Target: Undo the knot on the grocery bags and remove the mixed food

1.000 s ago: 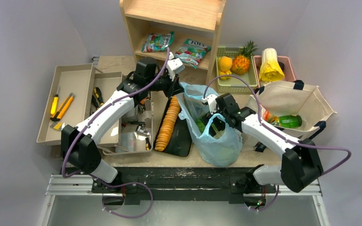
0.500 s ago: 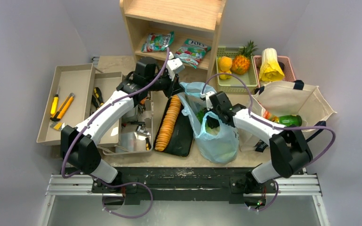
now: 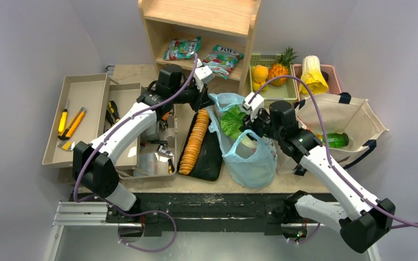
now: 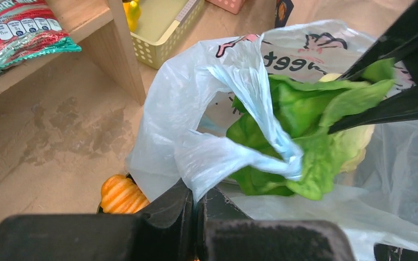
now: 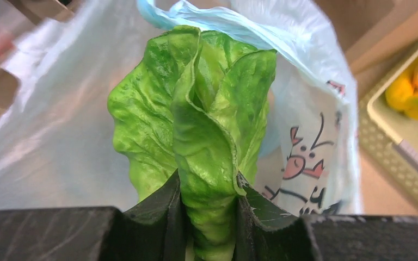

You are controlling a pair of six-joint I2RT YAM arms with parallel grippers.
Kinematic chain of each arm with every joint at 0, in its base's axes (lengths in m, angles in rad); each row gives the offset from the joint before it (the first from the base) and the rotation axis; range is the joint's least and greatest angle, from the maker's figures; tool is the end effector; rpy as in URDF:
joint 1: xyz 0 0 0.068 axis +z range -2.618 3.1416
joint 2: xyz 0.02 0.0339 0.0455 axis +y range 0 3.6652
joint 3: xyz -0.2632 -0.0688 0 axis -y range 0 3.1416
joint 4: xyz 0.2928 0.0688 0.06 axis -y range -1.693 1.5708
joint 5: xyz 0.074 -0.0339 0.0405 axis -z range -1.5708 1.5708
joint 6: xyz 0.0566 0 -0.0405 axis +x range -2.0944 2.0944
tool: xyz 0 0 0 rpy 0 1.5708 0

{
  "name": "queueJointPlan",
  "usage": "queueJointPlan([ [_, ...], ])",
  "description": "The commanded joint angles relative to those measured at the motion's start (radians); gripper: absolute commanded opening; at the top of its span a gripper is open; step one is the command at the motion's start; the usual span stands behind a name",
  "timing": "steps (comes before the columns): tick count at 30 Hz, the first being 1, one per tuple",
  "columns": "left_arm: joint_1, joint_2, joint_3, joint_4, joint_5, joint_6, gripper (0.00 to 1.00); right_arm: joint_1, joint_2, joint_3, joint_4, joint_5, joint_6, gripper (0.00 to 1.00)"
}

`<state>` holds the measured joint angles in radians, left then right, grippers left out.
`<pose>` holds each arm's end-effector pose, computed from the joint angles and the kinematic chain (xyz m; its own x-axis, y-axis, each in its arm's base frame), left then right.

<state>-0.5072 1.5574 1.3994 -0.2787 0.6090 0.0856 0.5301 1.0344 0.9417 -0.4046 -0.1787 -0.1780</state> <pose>0.3551 -0.2343 0.3389 -0.2956 0.2445 -0.9235 0.8800 0.4459 -0.1636 0.2508 0.1586 0.3105 -0.2931 -0.3737 -0.8800 -0.6952 0.7152 -0.0722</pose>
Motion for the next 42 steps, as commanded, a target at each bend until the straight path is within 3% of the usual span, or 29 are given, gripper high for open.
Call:
queueJointPlan([
  [1, -0.002, 0.01, 0.047, -0.003, 0.009, -0.022, 0.0, 0.002, -0.05, 0.121, 0.02, -0.1, -0.075, 0.05],
  [7, 0.006, 0.025, 0.06, -0.012, 0.013, -0.04, 0.0, 0.001, -0.104, 0.254, -0.049, -0.176, -0.155, 0.0],
  [12, 0.015, 0.044, 0.072, -0.01, 0.021, -0.074, 0.0, 0.002, -0.128, 0.304, 0.037, -0.196, -0.205, 0.0],
  [16, 0.016, 0.04, 0.069, -0.006, 0.026, -0.071, 0.0, 0.0, -0.035, 0.407, 0.265, 0.041, -0.134, 0.0],
  [18, 0.015, 0.038, 0.066, -0.005, 0.03, -0.067, 0.0, -0.015, 0.055, 0.522, 0.325, 0.236, -0.101, 0.0],
  [20, 0.015, 0.037, 0.066, -0.005, 0.032, -0.066, 0.0, -0.109, 0.127, 0.617, 0.349, 0.296, -0.019, 0.0],
  [23, 0.015, 0.035, 0.066, -0.001, 0.039, -0.064, 0.0, -0.322, 0.245, 0.744, 0.316, 0.252, 0.13, 0.0],
  [31, 0.015, 0.018, 0.043, 0.023, 0.035, -0.058, 0.0, -0.649, 0.618, 0.978, 0.237, 0.252, 0.119, 0.0],
  [38, 0.015, -0.001, 0.001, 0.053, 0.021, -0.059, 0.0, -0.818, 0.933, 1.222, 0.139, 0.26, 0.067, 0.0],
  [42, 0.017, -0.008, -0.015, 0.053, 0.02, -0.049, 0.0, -0.815, 0.916, 1.104, 0.258, 0.189, -0.055, 0.0],
])
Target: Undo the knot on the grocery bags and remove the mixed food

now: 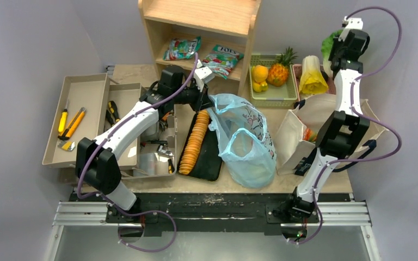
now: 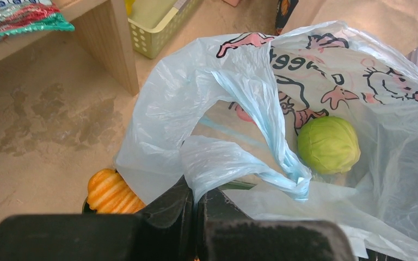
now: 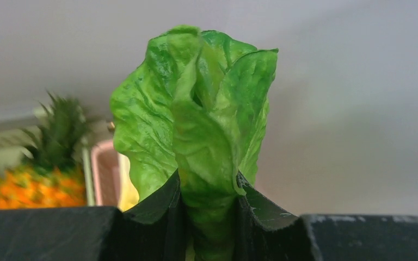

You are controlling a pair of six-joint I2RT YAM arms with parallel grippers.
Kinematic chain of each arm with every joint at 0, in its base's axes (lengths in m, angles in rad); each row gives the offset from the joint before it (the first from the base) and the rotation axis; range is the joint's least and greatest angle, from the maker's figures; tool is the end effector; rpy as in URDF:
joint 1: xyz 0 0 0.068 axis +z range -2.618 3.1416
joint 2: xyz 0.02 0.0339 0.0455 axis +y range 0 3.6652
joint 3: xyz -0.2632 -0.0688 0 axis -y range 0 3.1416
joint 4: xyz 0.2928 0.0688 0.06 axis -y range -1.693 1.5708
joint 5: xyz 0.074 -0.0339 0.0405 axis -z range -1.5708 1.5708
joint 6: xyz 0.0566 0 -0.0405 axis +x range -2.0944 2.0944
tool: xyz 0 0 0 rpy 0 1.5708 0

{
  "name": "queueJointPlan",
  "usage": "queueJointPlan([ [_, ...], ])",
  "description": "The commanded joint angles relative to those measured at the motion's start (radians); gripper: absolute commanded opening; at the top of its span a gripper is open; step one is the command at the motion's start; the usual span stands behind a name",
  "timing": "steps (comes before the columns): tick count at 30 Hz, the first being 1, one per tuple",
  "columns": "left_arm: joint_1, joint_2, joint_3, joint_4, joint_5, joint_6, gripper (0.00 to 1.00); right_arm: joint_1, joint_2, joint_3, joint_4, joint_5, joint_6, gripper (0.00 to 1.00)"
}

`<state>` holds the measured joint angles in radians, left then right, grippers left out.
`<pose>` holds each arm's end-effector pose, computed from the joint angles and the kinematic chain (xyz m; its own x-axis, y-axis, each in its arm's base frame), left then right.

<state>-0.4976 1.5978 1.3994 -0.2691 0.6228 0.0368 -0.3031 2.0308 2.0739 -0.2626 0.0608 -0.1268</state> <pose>0.3648 -0.2357 0.3236 -0.3646 0.2321 -0.9018 0.8593 0.4570 -0.2299 0.5279 -0.1687 0.3935 -0.2510 -0.0538 -0.9665 0.3254 0.9357 -0.1366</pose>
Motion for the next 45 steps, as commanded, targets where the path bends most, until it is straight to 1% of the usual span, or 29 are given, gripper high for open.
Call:
queueJointPlan([
  [1, 0.009, -0.047, -0.017, 0.045, 0.006, 0.001, 0.0, 0.028, -0.073, -0.023, 0.11, -0.036, -0.133, 0.0],
  [3, 0.011, -0.045, -0.019, 0.051, 0.007, 0.0, 0.0, 0.061, -0.051, 0.001, 0.086, 0.073, -0.171, 0.0],
  [5, 0.015, -0.042, -0.02, 0.061, 0.007, -0.005, 0.0, 0.082, -0.04, 0.006, 0.072, 0.138, -0.193, 0.0],
  [9, 0.02, -0.036, -0.016, 0.076, 0.012, -0.009, 0.0, 0.102, -0.057, -0.071, 0.09, 0.252, -0.224, 0.0],
  [11, 0.023, -0.031, -0.011, 0.079, 0.014, -0.011, 0.0, 0.109, -0.072, -0.154, 0.158, 0.332, -0.254, 0.0],
  [12, 0.025, -0.027, -0.008, 0.078, 0.017, -0.011, 0.0, 0.11, -0.075, -0.187, 0.206, 0.347, -0.279, 0.0],
  [16, 0.03, -0.023, -0.008, 0.078, 0.031, -0.01, 0.0, 0.092, -0.057, -0.249, 0.366, 0.423, -0.32, 0.0],
  [19, 0.031, -0.019, -0.009, 0.076, 0.041, -0.011, 0.0, 0.076, -0.04, -0.274, 0.44, 0.415, -0.32, 0.0],
  [23, 0.032, -0.019, -0.013, 0.079, 0.046, -0.018, 0.0, 0.068, 0.016, -0.268, 0.485, 0.379, -0.331, 0.0],
  [24, 0.031, -0.021, -0.015, 0.078, 0.043, -0.018, 0.0, 0.065, 0.037, -0.253, 0.479, 0.361, -0.325, 0.0],
  [27, 0.033, -0.031, -0.025, 0.077, 0.037, -0.014, 0.0, 0.059, 0.108, -0.179, 0.389, 0.276, -0.291, 0.08],
  [29, 0.035, -0.042, -0.035, 0.077, 0.032, -0.011, 0.0, 0.056, 0.16, -0.1, 0.318, 0.258, -0.272, 0.11],
  [32, 0.037, -0.052, -0.047, 0.077, 0.025, -0.011, 0.0, 0.055, 0.187, -0.042, 0.266, 0.259, -0.25, 0.23],
  [33, 0.039, -0.055, -0.049, 0.077, 0.022, -0.011, 0.0, 0.056, 0.183, -0.039, 0.251, 0.256, -0.243, 0.34],
  [34, 0.039, -0.057, -0.051, 0.078, 0.02, -0.009, 0.0, 0.056, 0.173, -0.039, 0.227, 0.245, -0.238, 0.46],
  [35, 0.039, -0.058, -0.052, 0.08, 0.019, -0.008, 0.0, 0.055, 0.158, -0.045, 0.209, 0.233, -0.235, 0.61],
  [36, 0.039, -0.057, -0.053, 0.08, 0.018, -0.01, 0.0, 0.055, 0.136, -0.058, 0.199, 0.228, -0.228, 0.71],
  [39, 0.039, -0.053, -0.051, 0.085, 0.021, -0.016, 0.0, 0.056, 0.057, -0.112, 0.176, 0.219, -0.212, 0.9],
  [40, 0.039, -0.05, -0.05, 0.086, 0.024, -0.017, 0.0, 0.057, 0.028, -0.133, 0.173, 0.209, -0.202, 0.95],
  [42, 0.039, -0.045, -0.045, 0.088, 0.03, -0.021, 0.0, 0.056, -0.033, -0.173, 0.148, 0.163, -0.181, 0.98],
  [43, 0.039, -0.041, -0.042, 0.088, 0.033, -0.02, 0.0, 0.056, -0.068, -0.191, 0.139, 0.149, -0.172, 0.99],
  [45, 0.038, -0.036, -0.036, 0.088, 0.037, -0.015, 0.0, 0.058, -0.137, -0.25, 0.131, 0.069, -0.154, 0.99],
])
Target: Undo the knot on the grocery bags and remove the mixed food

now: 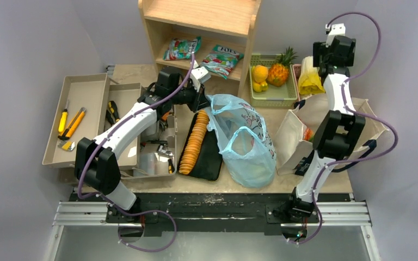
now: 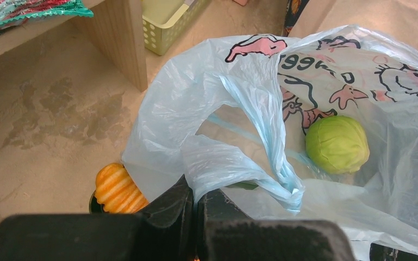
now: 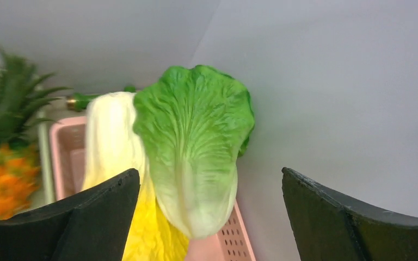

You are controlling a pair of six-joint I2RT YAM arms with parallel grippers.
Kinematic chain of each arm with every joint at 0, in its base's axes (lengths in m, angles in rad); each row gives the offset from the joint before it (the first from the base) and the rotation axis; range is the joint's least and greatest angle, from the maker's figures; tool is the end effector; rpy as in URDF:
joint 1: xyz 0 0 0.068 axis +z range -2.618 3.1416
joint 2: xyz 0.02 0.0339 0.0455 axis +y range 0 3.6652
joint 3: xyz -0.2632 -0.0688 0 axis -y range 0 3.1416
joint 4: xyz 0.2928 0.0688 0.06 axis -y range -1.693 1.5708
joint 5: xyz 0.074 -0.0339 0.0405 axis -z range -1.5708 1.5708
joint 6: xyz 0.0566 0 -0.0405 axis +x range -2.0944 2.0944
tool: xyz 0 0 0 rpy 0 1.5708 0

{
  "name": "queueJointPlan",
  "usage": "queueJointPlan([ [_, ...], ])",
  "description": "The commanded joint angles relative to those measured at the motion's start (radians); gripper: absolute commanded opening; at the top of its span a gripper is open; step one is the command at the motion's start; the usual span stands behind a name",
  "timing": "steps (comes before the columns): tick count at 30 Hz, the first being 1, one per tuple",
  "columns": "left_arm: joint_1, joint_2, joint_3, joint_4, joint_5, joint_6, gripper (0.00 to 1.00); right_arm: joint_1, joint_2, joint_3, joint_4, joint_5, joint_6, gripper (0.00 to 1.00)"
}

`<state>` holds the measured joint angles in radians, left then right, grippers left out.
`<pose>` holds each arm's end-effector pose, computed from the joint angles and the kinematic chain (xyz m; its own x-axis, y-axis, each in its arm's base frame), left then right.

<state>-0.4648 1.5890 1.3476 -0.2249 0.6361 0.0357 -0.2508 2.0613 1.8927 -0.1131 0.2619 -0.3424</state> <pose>0.3695 -0.2229 0.3112 -0.3718 0.2186 -0.9022 0.8487 0.4737 -0.2350 0.5449 -0.1547 0.3199 -0.4150 -0.2284 -0.8807 0.3623 0.8464 -0.3903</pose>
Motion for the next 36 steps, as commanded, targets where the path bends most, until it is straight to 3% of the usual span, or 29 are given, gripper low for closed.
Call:
queueJointPlan([
  [1, 0.005, -0.026, 0.018, 0.044, 0.024, -0.013, 0.0, 0.006, -0.197, -0.084, -0.043, -0.169, 0.072, 0.99],
  [5, 0.002, -0.016, 0.028, 0.035, 0.034, -0.008, 0.0, 0.013, -0.289, -0.099, -0.186, -0.334, 0.106, 0.99],
  [10, -0.034, -0.04, 0.034, 0.04, 0.033, 0.04, 0.0, 0.024, -0.431, -0.118, -0.47, -0.809, 0.068, 0.94],
  [13, -0.058, -0.054, 0.05, 0.065, 0.035, 0.055, 0.0, 0.121, -0.527, -0.173, -0.554, -0.924, 0.048, 0.94],
  [17, -0.076, -0.049, 0.085, 0.101, 0.048, 0.055, 0.0, 0.28, -0.612, -0.249, -0.648, -0.984, -0.016, 0.95],
  [24, -0.08, -0.001, 0.159, 0.17, 0.139, 0.025, 0.0, 0.43, -0.698, -0.444, -0.62, -0.976, -0.098, 0.99],
  [32, -0.085, -0.021, 0.167, 0.179, 0.243, 0.055, 0.0, 0.499, -0.639, -0.523, -0.5, -0.798, -0.137, 0.97],
  [33, -0.087, -0.026, 0.165, 0.176, 0.254, 0.062, 0.0, 0.499, -0.638, -0.524, -0.48, -0.775, -0.126, 0.88],
  [34, -0.087, -0.028, 0.167, 0.169, 0.259, 0.069, 0.0, 0.5, -0.638, -0.518, -0.468, -0.753, -0.114, 0.72],
  [36, -0.087, -0.031, 0.172, 0.147, 0.255, 0.086, 0.0, 0.5, -0.647, -0.498, -0.45, -0.7, -0.075, 0.28],
])
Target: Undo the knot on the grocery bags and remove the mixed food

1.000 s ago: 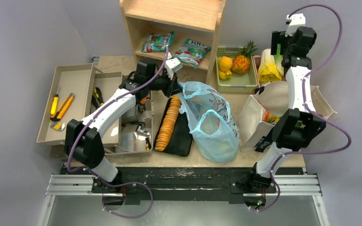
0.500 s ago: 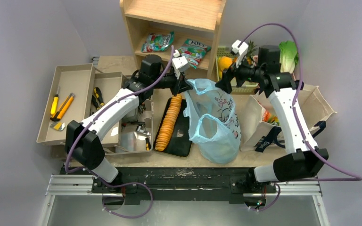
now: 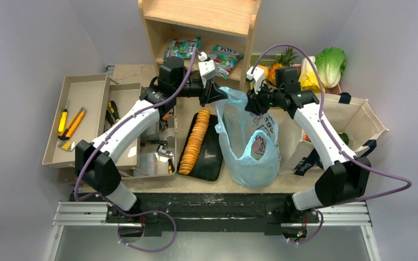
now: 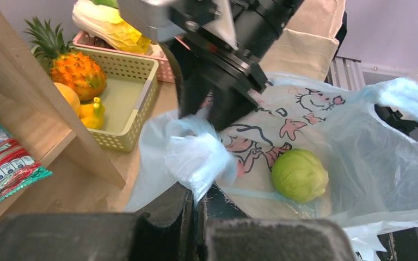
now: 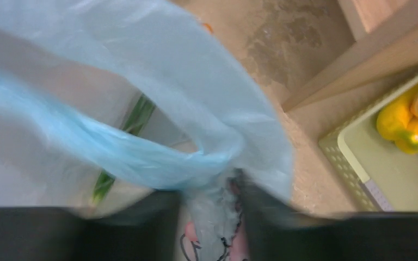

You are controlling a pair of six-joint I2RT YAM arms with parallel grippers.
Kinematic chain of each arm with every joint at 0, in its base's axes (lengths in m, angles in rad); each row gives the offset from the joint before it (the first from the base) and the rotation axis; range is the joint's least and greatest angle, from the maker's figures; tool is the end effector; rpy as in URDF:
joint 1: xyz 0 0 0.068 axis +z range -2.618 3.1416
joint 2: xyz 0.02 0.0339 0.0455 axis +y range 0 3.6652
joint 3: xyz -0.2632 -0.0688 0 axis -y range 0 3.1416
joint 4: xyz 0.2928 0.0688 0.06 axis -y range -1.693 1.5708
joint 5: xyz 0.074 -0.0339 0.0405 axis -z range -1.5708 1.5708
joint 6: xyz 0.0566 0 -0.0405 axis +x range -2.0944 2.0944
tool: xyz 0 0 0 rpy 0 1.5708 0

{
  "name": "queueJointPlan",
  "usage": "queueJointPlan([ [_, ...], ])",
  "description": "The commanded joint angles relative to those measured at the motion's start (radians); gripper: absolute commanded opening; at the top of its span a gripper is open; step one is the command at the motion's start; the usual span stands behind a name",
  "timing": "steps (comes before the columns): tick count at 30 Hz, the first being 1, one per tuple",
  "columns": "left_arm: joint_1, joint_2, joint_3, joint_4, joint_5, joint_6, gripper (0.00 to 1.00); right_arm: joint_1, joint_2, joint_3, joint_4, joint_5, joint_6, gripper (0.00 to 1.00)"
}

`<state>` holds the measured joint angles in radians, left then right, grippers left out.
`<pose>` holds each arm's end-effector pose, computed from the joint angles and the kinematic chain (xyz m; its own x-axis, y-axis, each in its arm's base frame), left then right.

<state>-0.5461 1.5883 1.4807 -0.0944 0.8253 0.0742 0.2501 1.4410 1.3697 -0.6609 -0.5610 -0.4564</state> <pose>0.3478 -0.2600 0.3823 -0.0993 0.1192 -0.9879 0.9775 0.1975 -0.0744 0.3539 0.1215 0.3320 -0.3201 -0.4669 -0.8243 -0.8177 0.5756 -0.0085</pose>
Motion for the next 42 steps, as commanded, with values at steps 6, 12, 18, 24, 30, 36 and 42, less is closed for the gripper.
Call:
queueJointPlan([
  [6, 0.004, -0.084, 0.073, -0.149, 0.067, 0.145, 0.33, -0.002, -0.102, 0.032, 0.101, 0.135, 0.169, 0.0],
  [12, -0.014, -0.164, 0.204, -0.294, 0.103, 0.239, 0.52, -0.002, -0.117, -0.047, 0.082, 0.143, 0.251, 0.0],
  [18, -0.169, -0.048, 0.371, -0.561, 0.036, 0.436, 0.4, -0.003, -0.108, -0.034, 0.088, 0.141, 0.304, 0.0],
  [24, -0.304, 0.029, 0.303, -0.568, -0.07, 0.565, 0.26, -0.013, -0.113, 0.02, 0.109, 0.102, 0.365, 0.0],
  [30, -0.383, 0.071, 0.118, -0.474, -0.091, 0.648, 0.2, -0.014, -0.128, 0.022, 0.121, 0.078, 0.405, 0.0],
  [36, -0.475, 0.136, -0.071, -0.47, -0.178, 0.823, 0.19, -0.042, -0.179, -0.029, 0.166, 0.032, 0.404, 0.0],
  [42, -0.552, 0.207, -0.178, -0.409, -0.329, 0.847, 0.23, -0.061, -0.257, -0.109, 0.159, -0.006, 0.363, 0.0],
])
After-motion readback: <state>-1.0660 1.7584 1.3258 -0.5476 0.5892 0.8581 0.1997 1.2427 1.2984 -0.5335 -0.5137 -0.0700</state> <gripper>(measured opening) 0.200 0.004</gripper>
